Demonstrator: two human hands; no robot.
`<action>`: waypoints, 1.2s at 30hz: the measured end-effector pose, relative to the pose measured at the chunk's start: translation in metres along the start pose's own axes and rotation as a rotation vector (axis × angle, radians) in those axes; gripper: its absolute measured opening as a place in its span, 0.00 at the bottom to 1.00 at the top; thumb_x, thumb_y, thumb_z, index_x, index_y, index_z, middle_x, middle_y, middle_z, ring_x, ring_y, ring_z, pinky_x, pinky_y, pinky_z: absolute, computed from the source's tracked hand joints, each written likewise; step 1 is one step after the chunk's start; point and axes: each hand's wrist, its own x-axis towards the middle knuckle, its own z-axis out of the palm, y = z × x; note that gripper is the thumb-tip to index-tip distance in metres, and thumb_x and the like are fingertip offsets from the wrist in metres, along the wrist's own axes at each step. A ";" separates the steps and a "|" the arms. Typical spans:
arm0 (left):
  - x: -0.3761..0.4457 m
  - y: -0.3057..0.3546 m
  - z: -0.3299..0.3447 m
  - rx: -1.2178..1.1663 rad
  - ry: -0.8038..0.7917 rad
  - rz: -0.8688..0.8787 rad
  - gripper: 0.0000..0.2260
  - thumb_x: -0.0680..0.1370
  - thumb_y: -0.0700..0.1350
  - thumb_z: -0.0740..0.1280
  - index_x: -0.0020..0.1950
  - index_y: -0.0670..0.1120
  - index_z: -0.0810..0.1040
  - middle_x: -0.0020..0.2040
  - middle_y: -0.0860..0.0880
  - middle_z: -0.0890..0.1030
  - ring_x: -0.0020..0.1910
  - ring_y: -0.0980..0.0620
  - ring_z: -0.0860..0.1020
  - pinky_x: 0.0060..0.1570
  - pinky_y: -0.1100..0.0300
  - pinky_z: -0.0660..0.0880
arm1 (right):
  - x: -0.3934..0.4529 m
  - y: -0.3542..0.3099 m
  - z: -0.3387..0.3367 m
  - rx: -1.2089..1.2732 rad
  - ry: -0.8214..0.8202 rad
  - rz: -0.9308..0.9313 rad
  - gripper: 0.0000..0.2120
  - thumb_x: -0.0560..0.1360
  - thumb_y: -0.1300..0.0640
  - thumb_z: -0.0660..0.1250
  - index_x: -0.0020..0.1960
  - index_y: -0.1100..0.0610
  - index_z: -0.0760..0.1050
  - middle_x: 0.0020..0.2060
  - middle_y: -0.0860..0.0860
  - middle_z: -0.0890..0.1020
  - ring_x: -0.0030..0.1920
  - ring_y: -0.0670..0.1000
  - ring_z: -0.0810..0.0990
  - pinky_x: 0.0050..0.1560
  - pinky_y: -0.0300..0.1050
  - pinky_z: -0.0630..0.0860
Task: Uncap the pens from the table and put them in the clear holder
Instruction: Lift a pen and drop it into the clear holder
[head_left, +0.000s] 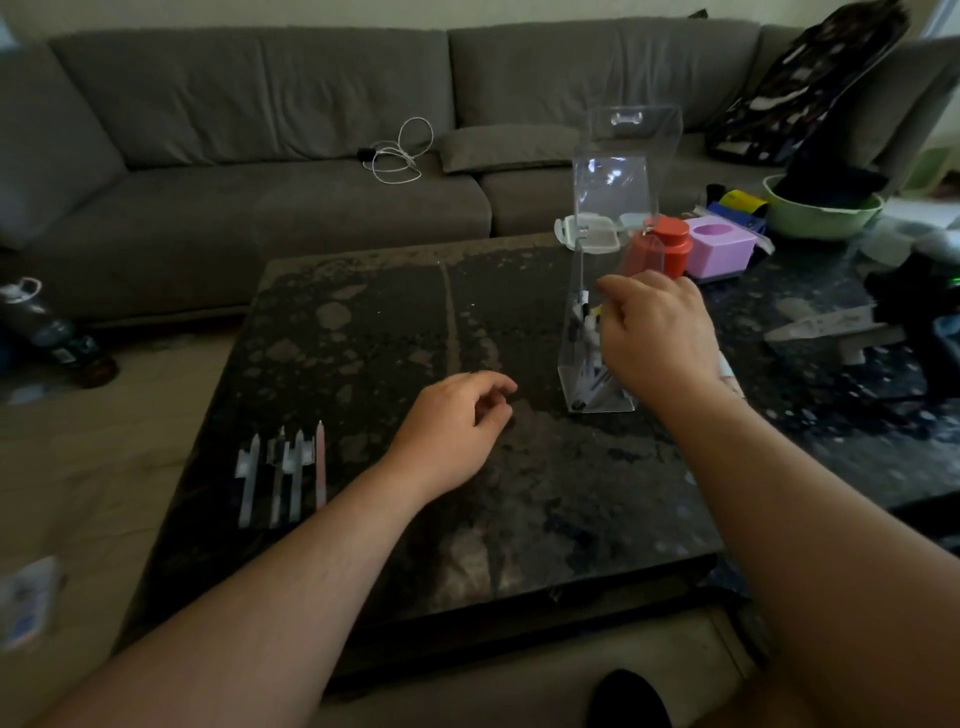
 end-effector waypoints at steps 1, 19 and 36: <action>-0.001 -0.003 -0.003 0.027 -0.001 -0.013 0.12 0.83 0.50 0.68 0.66 0.60 0.80 0.57 0.61 0.78 0.53 0.63 0.76 0.52 0.68 0.73 | -0.002 -0.011 -0.001 0.043 0.018 -0.027 0.16 0.83 0.52 0.61 0.70 0.48 0.77 0.60 0.51 0.80 0.57 0.55 0.75 0.54 0.48 0.67; -0.037 -0.147 -0.105 0.332 0.070 -0.590 0.12 0.73 0.59 0.79 0.53 0.58 0.86 0.45 0.58 0.80 0.46 0.56 0.80 0.44 0.57 0.77 | -0.064 -0.189 0.100 0.233 -0.665 -0.466 0.10 0.82 0.48 0.63 0.61 0.45 0.79 0.50 0.45 0.72 0.54 0.51 0.77 0.50 0.49 0.78; -0.036 -0.141 -0.094 0.408 0.029 -0.568 0.07 0.72 0.61 0.78 0.42 0.62 0.83 0.47 0.60 0.83 0.48 0.54 0.80 0.54 0.50 0.81 | -0.070 -0.197 0.115 0.059 -0.708 -0.213 0.14 0.81 0.55 0.71 0.66 0.55 0.77 0.53 0.55 0.80 0.48 0.54 0.81 0.48 0.50 0.82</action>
